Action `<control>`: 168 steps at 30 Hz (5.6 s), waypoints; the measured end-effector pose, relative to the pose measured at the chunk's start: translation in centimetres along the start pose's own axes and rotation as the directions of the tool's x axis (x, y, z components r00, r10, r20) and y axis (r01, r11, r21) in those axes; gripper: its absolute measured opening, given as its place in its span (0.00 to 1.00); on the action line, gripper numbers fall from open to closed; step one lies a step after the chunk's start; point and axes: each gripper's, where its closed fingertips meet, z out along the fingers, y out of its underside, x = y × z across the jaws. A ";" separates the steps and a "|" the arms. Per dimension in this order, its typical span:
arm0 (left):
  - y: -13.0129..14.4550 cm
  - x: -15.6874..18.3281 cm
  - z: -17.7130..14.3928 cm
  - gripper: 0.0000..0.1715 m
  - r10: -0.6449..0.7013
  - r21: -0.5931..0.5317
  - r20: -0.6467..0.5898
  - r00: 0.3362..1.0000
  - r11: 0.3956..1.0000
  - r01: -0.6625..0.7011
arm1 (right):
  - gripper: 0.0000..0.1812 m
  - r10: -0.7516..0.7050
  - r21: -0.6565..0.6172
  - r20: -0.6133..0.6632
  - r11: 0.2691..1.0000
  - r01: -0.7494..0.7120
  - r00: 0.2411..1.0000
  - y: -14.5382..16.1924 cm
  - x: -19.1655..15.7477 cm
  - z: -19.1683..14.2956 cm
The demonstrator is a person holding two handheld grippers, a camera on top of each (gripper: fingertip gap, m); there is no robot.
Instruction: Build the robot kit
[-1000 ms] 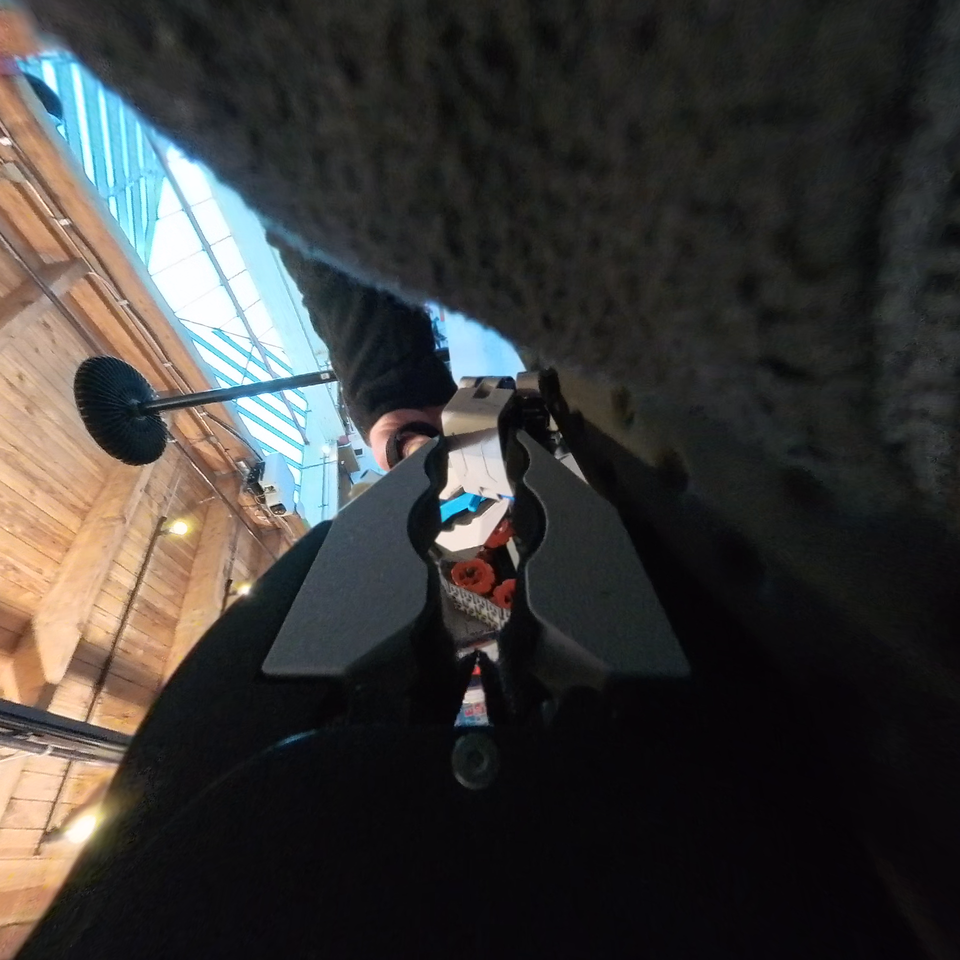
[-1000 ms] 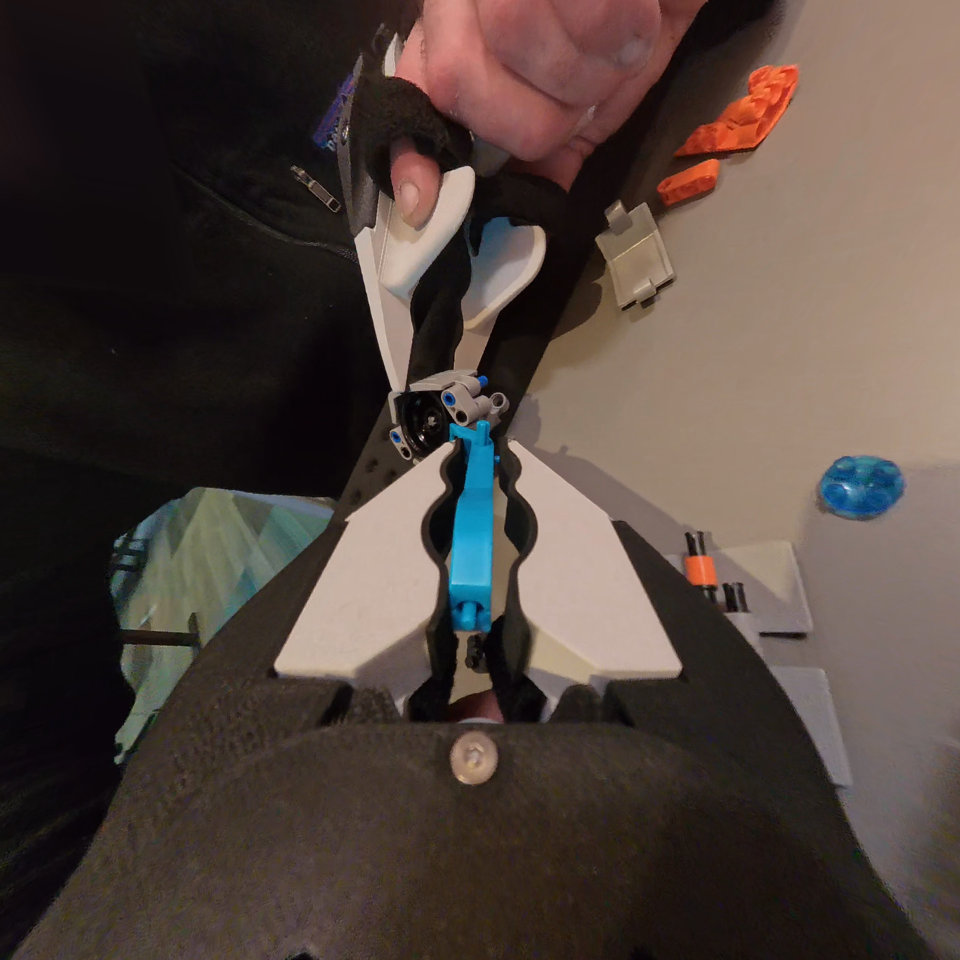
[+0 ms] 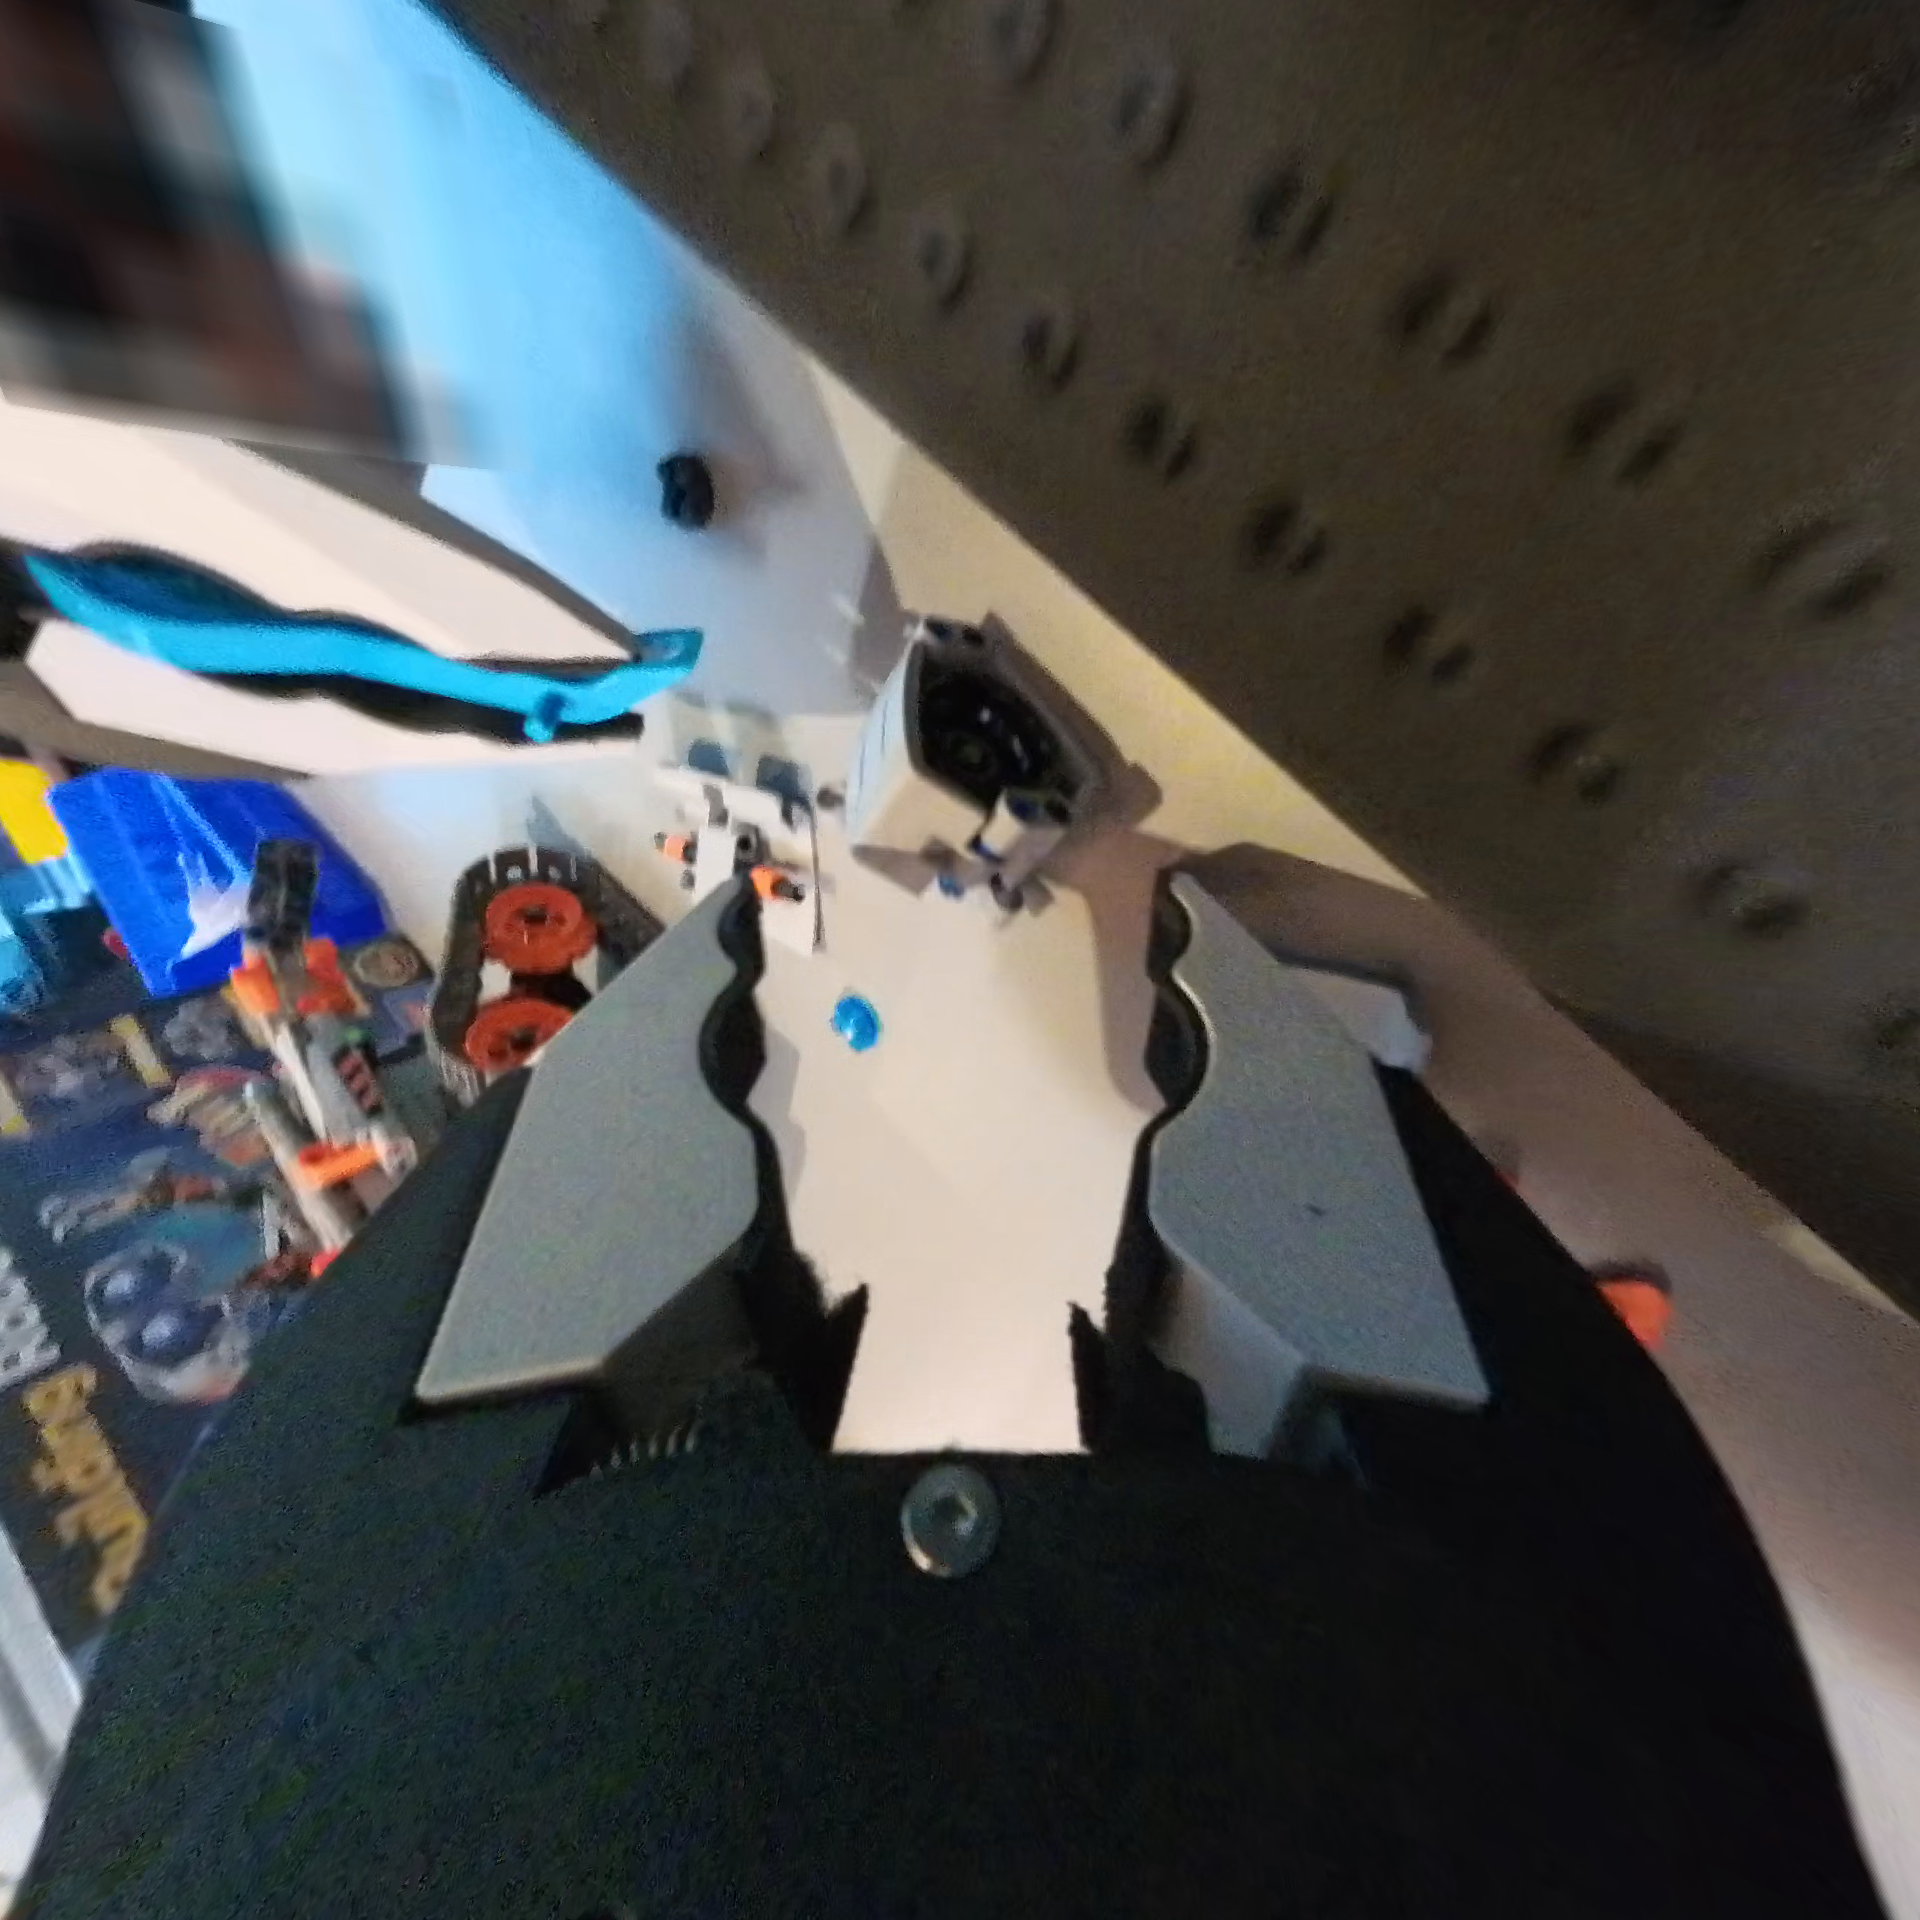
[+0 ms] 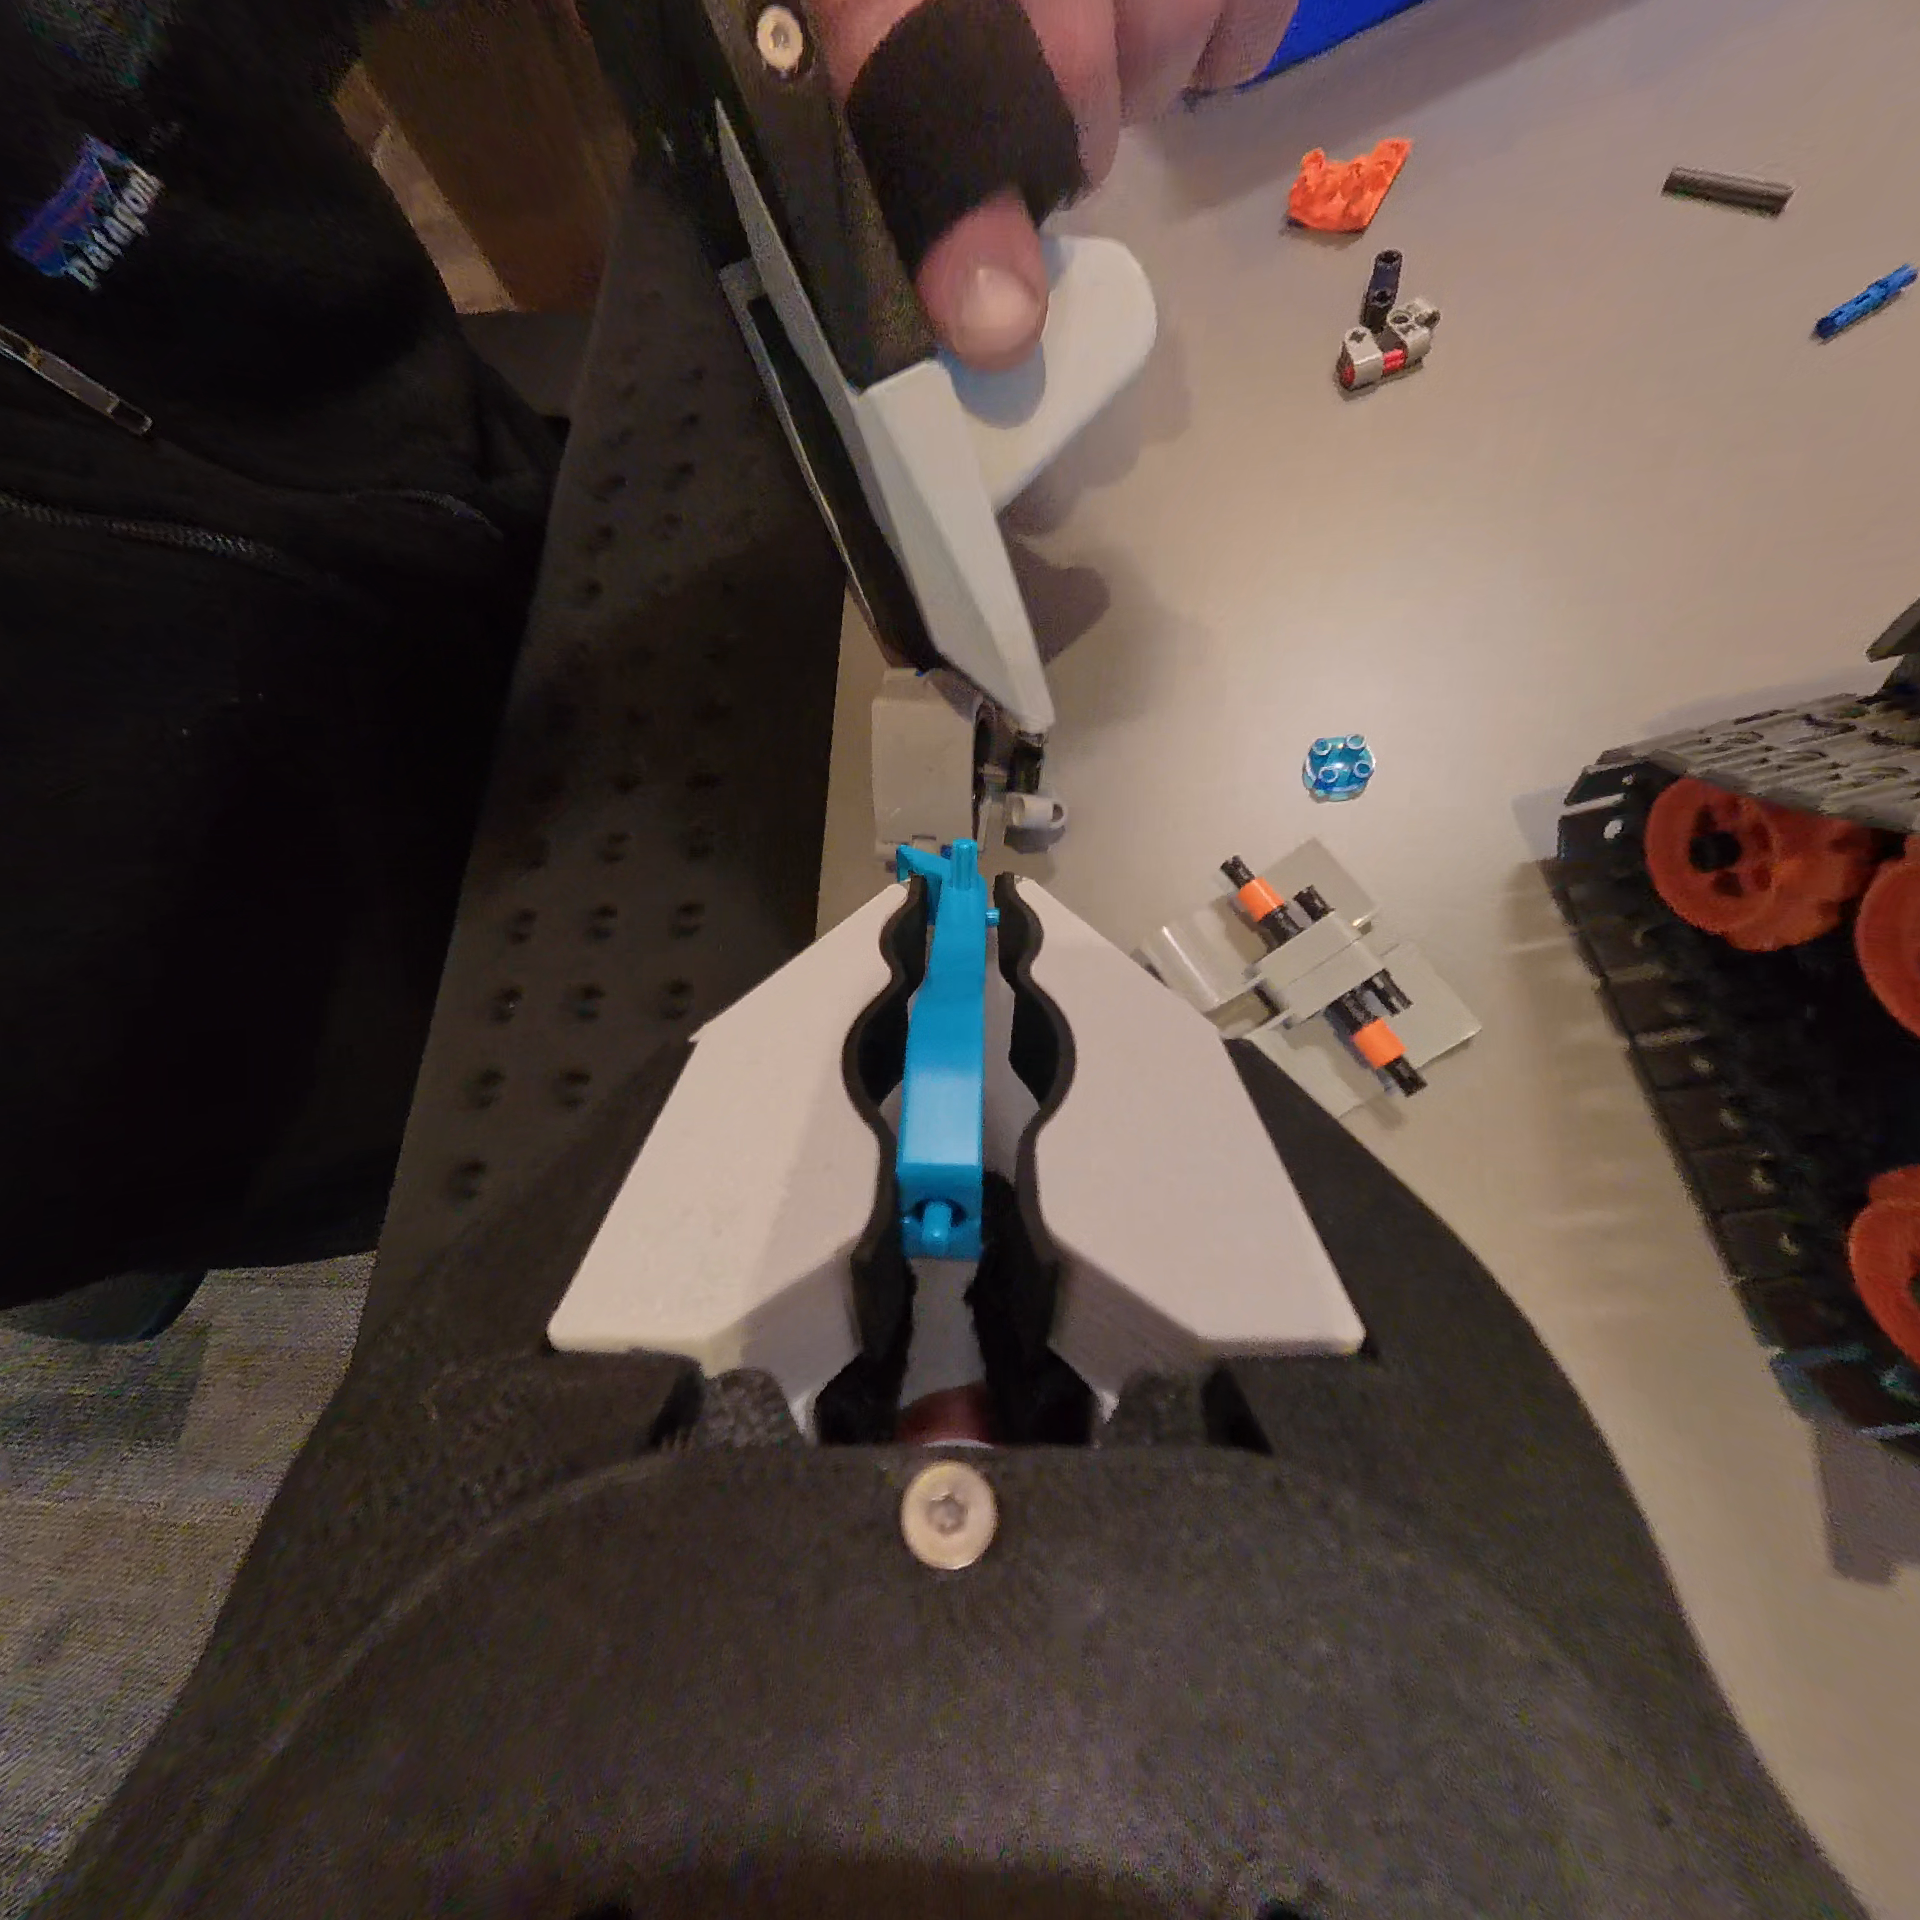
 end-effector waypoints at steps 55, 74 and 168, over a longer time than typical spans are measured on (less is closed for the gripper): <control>1.2 -2.3 2.8 0.25 -0.850 0.146 -0.459 0.260 0.217 0.965 | 0.06 -0.434 -0.261 -0.550 0.901 0.348 0.713 -0.8 3.1 2.3; 1.9 -1.6 2.4 0.24 -0.817 0.109 -0.541 0.201 0.168 0.980 | 0.06 -0.455 -0.245 -0.643 0.885 0.397 0.616 -3.0 5.0 1.3; 2.1 -2.2 3.5 0.21 -0.778 0.144 -0.182 0.601 0.583 0.799 | 0.06 -0.318 -0.286 -0.292 0.929 0.236 0.902 -2.0 5.8 1.7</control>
